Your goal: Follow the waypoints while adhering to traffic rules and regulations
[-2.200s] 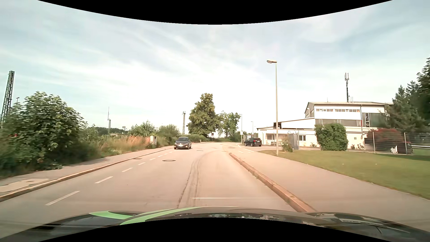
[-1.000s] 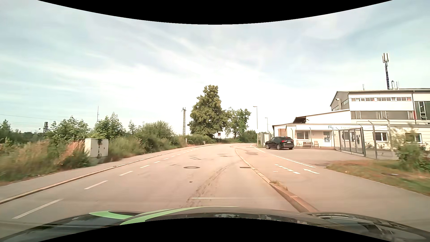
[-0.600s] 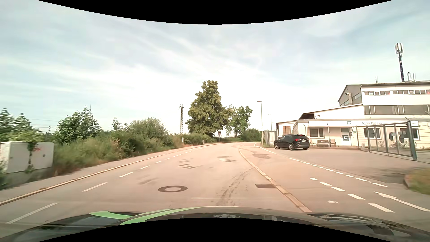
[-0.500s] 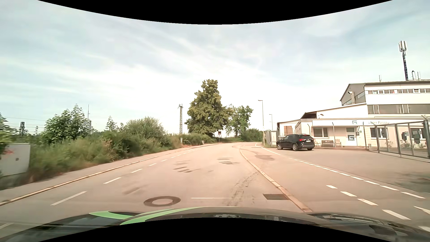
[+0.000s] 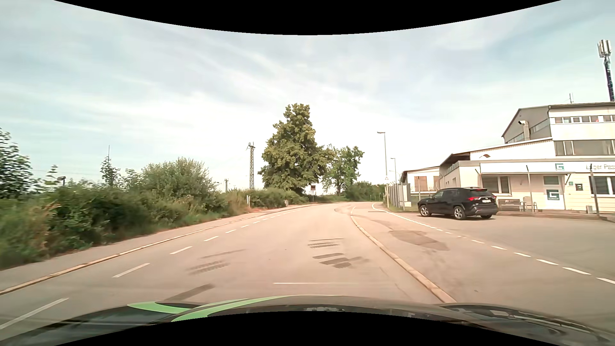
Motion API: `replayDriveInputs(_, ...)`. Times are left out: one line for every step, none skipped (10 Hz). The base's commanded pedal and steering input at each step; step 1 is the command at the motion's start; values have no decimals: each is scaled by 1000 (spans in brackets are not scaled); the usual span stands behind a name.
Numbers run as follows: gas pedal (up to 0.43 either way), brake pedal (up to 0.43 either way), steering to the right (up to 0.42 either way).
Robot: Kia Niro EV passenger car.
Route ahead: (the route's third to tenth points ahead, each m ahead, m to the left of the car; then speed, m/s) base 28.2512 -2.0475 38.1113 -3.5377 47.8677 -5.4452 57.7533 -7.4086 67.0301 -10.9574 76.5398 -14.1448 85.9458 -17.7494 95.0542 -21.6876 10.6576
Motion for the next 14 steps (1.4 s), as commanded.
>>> replayDriveInputs(130,0,10)
replayDriveInputs(130,0,11)
replayDriveInputs(130,0,11)
replayDriveInputs(130,0,11)
replayDriveInputs(130,0,11)
replayDriveInputs(130,0,11)
replayDriveInputs(130,0,12)
replayDriveInputs(138,0,16)
replayDriveInputs(138,0,19)
replayDriveInputs(138,0,21)
replayDriveInputs(150,0,25)
replayDriveInputs(150,0,28)
replayDriveInputs(150,0,32)
replayDriveInputs(150,0,37)
